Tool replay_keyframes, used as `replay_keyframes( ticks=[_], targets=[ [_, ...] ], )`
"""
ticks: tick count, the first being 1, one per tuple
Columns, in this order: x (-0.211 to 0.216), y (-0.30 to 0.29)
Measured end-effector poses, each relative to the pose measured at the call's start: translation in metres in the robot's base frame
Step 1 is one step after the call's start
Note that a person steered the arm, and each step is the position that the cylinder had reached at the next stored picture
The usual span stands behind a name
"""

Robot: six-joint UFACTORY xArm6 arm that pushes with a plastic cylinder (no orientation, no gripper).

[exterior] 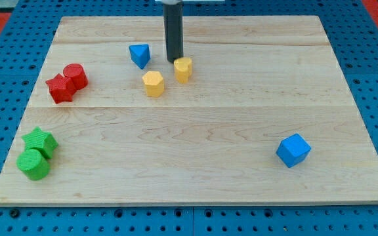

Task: Place the blue triangle left to the blue cube

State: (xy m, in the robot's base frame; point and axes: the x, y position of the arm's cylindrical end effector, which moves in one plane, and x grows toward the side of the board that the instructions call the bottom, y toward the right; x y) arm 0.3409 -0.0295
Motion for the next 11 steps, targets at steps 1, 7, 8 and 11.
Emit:
replay_keyframes(
  ticks=[1, 7, 8, 11],
  targets=[
    [-0.006, -0.021],
    [-0.038, 0.062],
    [-0.056, 0.079],
    [0.053, 0.056]
  ],
)
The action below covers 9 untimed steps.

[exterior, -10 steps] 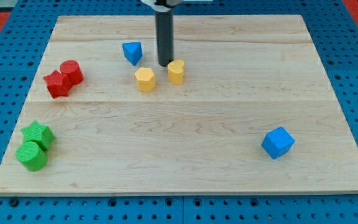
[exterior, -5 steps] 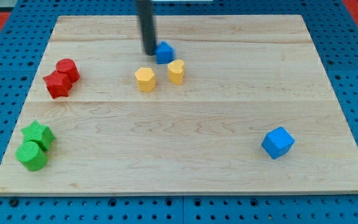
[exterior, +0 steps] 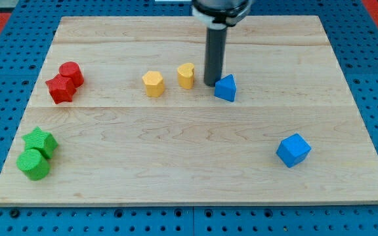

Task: Place the blue triangle left to the blue cube

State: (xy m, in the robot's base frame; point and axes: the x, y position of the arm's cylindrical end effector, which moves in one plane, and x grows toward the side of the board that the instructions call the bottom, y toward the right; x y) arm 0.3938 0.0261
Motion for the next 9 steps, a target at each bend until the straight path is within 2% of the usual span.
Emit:
replay_keyframes(
  ticks=[1, 2, 3, 4, 6, 7, 8, 9],
  targets=[
    [0.037, 0.023],
    [0.018, 0.027],
    [0.012, -0.022],
    [-0.028, -0.009],
    [-0.012, 0.171],
    [-0.032, 0.106],
    [-0.057, 0.087],
    [-0.007, 0.071]
  ],
)
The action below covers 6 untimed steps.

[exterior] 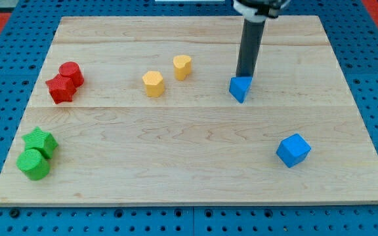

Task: Place the blue triangle left to the blue cube

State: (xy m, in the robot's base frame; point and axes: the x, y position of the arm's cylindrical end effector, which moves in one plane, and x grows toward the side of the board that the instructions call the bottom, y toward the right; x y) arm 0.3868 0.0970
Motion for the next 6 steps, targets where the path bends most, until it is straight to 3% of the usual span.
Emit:
replay_keyframes(
  ticks=[1, 2, 4, 5, 6],
  targets=[
    [0.022, -0.005],
    [0.027, -0.065],
    [0.049, 0.015],
    [0.027, 0.004],
    [0.053, 0.048]
  ],
)
